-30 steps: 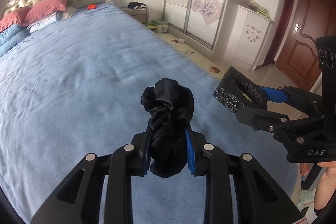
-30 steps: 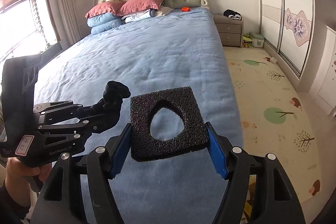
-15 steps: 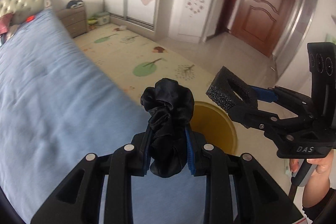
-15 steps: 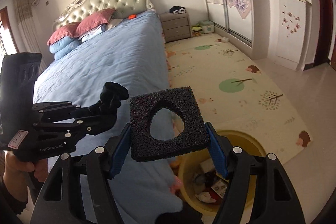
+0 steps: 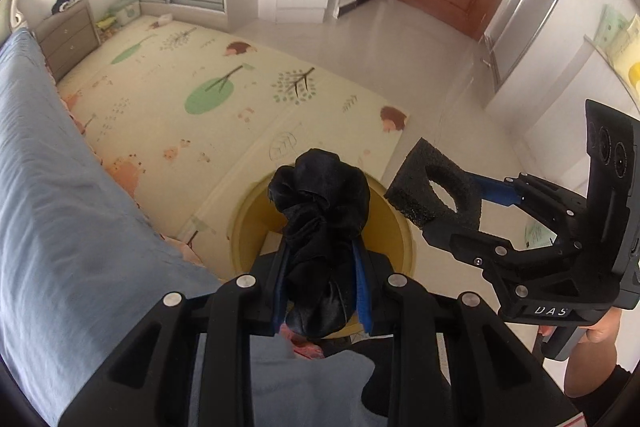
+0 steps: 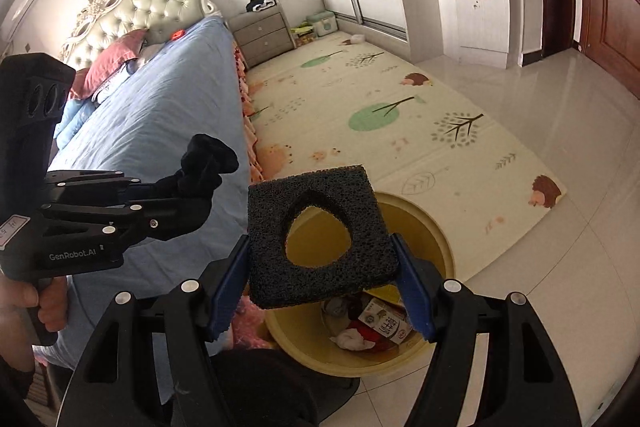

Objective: Collect trash

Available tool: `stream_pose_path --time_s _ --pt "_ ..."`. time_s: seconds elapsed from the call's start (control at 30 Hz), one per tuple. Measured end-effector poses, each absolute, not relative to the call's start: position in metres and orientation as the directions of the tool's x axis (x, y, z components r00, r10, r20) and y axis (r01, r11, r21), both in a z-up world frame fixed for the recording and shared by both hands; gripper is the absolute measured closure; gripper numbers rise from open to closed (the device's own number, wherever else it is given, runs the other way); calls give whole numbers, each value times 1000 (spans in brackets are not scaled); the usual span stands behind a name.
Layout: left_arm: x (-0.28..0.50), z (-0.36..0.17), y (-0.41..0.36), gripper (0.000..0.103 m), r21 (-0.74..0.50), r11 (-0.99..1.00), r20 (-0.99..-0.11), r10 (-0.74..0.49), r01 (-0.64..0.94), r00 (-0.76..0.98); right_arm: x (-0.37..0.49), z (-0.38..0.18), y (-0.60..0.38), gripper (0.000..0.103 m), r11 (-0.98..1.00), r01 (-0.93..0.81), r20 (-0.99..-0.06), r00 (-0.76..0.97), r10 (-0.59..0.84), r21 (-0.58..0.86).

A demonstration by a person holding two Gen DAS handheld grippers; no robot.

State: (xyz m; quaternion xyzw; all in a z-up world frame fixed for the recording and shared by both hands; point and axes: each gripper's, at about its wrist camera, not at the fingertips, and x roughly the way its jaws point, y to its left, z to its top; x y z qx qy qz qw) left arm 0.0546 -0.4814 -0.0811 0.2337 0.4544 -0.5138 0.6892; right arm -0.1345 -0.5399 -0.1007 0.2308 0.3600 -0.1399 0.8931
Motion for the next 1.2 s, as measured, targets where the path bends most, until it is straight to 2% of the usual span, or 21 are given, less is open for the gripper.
stream_pose_path --time_s 0.2,0.23,0.27,0.3,0.33,0.37,0.53,0.73,1.2 --pt "58 -97 -501 75 -155 354 -903 -429 922 13 -127 -116 -559 36 840 444 -730 678 -87 312" --pt "59 -98 -503 72 -155 353 -905 -425 923 10 -126 -119 -561 35 837 443 -732 677 -79 320" --pt "60 -101 -504 62 -154 355 -906 -422 922 11 -125 -121 -563 32 836 443 -735 674 -74 323" --pt "62 -103 -506 50 -151 364 -910 -415 919 14 -124 -124 -565 24 831 457 -744 663 -81 316" --pt "64 -106 -508 20 -142 382 -918 -397 913 24 -123 -125 -564 22 825 476 -751 653 -100 304" --pt "64 -107 -509 13 -120 401 -922 -383 908 47 -122 -127 -564 22 821 487 -756 645 -110 297" --pt "57 -111 -511 13 -83 387 -933 -353 918 65 -126 -143 -570 22 806 490 -775 629 -62 334" --pt "52 -113 -513 13 -32 356 -933 -345 934 99 -126 -146 -561 23 826 474 -787 613 -61 305" --pt "57 -107 -509 13 -39 380 -920 -374 924 115 -134 -140 -560 23 822 487 -789 610 -77 296"
